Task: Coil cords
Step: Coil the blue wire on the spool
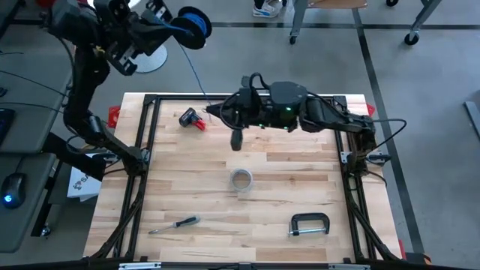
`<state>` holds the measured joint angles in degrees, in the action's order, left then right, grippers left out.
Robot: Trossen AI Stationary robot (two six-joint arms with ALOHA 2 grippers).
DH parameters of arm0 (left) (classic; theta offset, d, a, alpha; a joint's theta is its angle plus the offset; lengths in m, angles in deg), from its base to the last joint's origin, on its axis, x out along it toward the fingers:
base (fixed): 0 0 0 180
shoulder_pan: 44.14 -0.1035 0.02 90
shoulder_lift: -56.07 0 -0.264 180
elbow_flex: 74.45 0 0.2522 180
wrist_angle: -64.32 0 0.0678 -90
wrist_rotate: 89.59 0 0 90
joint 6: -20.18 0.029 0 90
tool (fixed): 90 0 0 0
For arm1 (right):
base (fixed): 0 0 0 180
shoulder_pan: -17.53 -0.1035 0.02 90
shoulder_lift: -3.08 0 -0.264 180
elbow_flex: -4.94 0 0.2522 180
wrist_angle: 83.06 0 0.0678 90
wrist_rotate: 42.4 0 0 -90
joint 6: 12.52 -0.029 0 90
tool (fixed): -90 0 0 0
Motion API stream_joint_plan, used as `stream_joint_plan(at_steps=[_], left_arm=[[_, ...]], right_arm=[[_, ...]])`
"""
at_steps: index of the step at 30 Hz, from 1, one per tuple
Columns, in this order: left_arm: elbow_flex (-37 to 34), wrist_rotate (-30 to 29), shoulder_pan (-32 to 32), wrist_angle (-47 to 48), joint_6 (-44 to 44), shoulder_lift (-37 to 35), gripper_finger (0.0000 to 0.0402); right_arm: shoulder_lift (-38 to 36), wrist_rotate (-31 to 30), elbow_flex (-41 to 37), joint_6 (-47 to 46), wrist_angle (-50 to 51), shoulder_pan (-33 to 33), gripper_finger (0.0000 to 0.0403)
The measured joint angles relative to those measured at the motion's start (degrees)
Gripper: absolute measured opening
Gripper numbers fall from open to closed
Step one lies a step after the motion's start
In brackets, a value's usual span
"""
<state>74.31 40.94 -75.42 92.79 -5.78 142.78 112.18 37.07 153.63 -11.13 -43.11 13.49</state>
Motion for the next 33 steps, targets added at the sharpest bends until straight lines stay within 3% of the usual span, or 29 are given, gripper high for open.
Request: stream_joint_plan(at_steps=[4,12,23,33], left_arm=[[0.0,-3.2,-1.6,6.5,-2.5,-1.6,0.0005],[0.0,-1.1,-2.7,25.4,-11.5,-4.6,0.0005],[0.0,5.9,-1.9,27.4,-23.0,-5.1,0.0005],[0.0,8.7,6.3,27.6,-27.7,0.3,0.0005]], right_arm=[[-2.0,0.1,0.0,0.2,0.5,-1.1,0.0001],[-6.8,-1.6,0.0,2.3,2.0,-2.7,0.0000],[-9.5,-3.4,0.0,5.7,1.0,-2.8,0.0000],[-9.4,-3.2,0.0,7.7,-3.2,-1.7,0.0000]])
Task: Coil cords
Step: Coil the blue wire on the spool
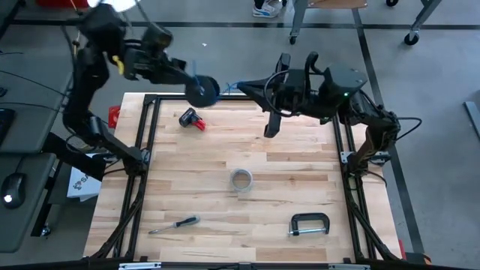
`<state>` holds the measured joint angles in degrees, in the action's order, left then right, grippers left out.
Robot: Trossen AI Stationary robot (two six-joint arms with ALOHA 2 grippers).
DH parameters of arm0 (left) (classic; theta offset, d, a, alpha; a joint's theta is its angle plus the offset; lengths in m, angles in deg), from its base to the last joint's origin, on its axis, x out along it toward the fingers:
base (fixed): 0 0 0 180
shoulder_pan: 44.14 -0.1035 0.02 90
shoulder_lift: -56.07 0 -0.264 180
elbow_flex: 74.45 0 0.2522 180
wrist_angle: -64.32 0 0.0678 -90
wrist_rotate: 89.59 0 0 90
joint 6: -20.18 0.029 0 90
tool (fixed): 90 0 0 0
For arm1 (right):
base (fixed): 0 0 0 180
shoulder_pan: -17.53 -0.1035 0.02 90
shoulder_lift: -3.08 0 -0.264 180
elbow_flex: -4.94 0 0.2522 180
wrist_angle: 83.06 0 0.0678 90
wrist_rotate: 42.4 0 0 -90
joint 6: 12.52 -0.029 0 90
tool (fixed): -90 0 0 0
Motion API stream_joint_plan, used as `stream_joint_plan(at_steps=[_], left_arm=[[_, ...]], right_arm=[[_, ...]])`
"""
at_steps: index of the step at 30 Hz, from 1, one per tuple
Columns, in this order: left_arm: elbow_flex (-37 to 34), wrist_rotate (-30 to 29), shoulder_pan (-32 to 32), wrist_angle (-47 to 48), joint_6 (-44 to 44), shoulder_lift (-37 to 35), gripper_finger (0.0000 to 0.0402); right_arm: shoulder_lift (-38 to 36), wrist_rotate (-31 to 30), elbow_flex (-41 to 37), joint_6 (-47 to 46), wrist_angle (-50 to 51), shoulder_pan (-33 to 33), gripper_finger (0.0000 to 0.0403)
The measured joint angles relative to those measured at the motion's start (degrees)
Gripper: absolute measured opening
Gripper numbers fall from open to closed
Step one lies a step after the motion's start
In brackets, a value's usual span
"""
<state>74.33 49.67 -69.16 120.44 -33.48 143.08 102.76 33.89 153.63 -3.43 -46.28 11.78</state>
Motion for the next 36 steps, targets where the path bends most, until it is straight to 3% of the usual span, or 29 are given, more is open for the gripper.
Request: stream_joint_plan(at_steps=[12,22,28,36], left_arm=[[0.0,7.9,9.3,-25.7,-14.8,10.2,0.0005],[0.0,8.7,11.1,-53.9,-25.4,16.8,0.0005],[0.0,5.9,10.7,-63.8,-27.0,19.0,0.0005],[-0.1,1.0,8.8,-71.2,-18.7,19.0,0.0005]], right_arm=[[0.1,0.8,0.0,-0.6,-1.1,0.6,0.0000],[1.7,9.7,0.0,-7.6,-1.5,-0.5,0.0000],[3.0,8.1,0.0,-9.1,-3.3,-1.1,0.0000],[3.1,9.1,0.0,-10.7,-4.9,-1.4,0.0000]])
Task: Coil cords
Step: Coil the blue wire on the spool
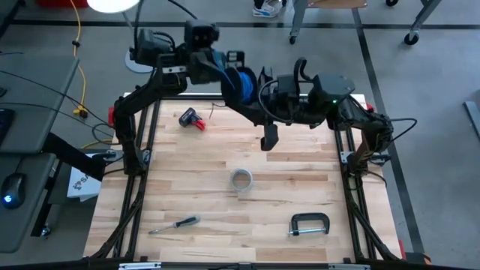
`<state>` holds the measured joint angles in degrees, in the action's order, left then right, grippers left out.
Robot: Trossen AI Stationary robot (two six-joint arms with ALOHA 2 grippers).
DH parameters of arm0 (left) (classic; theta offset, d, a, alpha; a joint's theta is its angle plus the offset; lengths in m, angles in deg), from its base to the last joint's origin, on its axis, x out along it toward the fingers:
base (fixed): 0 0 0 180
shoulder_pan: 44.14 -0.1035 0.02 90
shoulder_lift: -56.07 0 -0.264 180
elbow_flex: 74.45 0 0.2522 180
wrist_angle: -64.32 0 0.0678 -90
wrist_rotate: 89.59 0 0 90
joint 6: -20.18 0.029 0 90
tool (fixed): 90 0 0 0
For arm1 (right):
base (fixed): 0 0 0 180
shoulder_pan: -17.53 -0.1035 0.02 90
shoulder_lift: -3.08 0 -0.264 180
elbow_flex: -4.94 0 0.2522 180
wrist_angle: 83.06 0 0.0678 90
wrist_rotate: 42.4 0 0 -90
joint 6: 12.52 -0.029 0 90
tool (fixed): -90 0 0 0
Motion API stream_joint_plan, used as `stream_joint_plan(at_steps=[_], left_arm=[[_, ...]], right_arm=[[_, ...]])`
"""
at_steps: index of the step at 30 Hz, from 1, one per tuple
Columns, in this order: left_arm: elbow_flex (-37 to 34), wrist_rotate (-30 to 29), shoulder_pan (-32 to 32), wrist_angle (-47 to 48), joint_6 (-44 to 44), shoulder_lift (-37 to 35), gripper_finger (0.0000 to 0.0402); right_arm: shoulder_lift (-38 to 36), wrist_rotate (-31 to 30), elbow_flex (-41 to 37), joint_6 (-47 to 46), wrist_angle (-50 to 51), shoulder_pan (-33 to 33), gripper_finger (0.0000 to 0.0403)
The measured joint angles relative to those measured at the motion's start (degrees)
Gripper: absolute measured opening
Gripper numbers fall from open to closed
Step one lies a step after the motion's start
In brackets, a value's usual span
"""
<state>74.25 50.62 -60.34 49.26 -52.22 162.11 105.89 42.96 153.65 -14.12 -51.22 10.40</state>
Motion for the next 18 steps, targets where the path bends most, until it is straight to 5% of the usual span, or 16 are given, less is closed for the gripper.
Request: stream_joint_plan(at_steps=[9,18], left_arm=[[0.0,-3.7,-5.6,-0.6,12.3,-2.6,0.0005],[0.1,-6.2,-6.2,-0.8,18.1,-4.0,0.0005]], right_arm=[[0.0,-4.6,0.1,-4.4,-0.2,-0.3,0.0014],[1.7,-10.6,0.0,-3.4,1.4,-0.1,0.0138]])
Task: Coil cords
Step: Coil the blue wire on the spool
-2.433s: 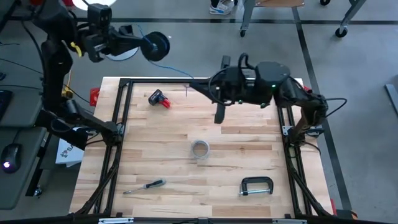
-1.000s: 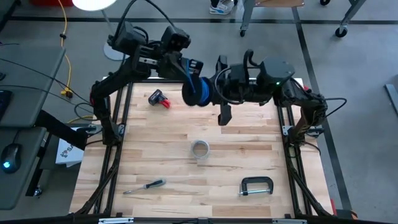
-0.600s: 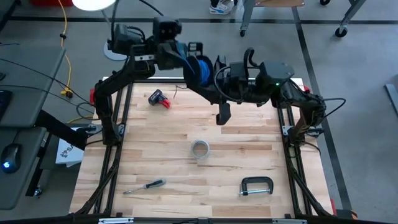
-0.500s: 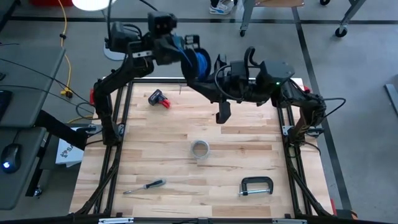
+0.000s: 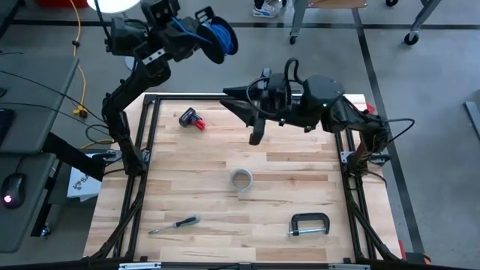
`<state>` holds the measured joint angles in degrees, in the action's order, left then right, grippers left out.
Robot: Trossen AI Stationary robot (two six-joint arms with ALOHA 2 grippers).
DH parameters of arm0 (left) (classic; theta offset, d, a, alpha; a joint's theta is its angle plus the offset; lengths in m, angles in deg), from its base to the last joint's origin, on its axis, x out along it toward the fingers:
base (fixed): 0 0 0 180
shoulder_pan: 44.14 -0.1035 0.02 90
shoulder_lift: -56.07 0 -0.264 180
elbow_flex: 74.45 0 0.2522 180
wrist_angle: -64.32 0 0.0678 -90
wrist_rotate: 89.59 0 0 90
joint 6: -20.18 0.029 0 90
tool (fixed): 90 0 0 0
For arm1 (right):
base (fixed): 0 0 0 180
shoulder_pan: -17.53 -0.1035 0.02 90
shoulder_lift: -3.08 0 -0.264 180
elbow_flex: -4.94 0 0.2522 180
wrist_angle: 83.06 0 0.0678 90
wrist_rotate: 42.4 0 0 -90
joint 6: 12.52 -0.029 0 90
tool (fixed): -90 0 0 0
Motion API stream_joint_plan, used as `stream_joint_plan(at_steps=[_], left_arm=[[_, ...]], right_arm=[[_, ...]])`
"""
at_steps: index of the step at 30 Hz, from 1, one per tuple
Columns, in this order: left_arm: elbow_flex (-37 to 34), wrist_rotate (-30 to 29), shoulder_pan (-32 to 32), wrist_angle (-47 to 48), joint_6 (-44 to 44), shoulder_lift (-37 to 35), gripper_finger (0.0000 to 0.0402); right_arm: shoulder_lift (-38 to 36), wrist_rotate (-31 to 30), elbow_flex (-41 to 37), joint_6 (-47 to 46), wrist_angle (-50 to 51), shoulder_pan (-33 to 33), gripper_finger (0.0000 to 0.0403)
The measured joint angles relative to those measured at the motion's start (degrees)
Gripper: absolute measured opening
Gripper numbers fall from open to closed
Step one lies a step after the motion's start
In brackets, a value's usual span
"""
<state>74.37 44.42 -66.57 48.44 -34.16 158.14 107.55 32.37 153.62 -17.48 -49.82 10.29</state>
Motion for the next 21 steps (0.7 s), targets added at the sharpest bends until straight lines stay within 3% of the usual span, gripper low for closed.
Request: stream_joint_plan(at_steps=[5,12,21], left_arm=[[-0.1,0.1,0.5,-0.2,-0.6,-0.2,0.0005],[0.0,0.3,0.5,0.0,-1.1,-0.8,0.0005],[0.0,0.5,0.5,0.1,-1.1,-1.2,0.0005]], right_arm=[[1.1,-4.6,-0.1,5.5,0.7,0.1,0.0174],[0.9,-14.4,0.0,15.3,0.0,-0.8,0.0176],[0.9,-15.2,0.0,18.3,-0.8,-1.6,0.0176]])
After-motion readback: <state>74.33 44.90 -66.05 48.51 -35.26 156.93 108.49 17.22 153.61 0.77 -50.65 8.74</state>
